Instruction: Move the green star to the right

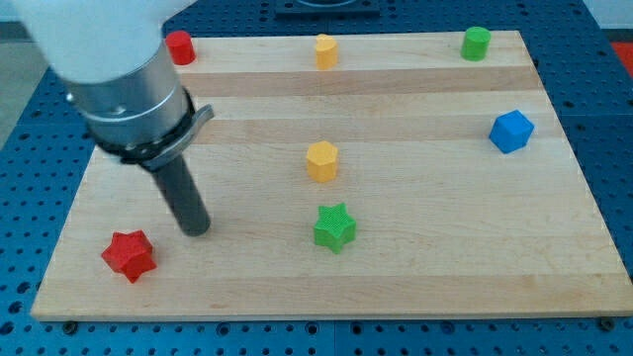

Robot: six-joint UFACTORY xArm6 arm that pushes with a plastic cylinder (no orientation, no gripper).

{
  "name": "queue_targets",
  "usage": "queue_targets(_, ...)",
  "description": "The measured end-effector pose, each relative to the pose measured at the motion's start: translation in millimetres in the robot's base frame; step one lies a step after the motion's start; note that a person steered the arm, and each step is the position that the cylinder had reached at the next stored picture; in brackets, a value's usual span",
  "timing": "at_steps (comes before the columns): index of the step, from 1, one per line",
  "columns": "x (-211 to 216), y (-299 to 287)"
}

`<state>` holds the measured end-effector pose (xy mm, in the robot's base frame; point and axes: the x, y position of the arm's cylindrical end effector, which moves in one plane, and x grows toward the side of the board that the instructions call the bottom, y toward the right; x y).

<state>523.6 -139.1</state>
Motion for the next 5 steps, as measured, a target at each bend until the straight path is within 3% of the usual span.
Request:
queue_targets(2, 2.1, 113.8)
queue_targets(5, 27.7, 159.5)
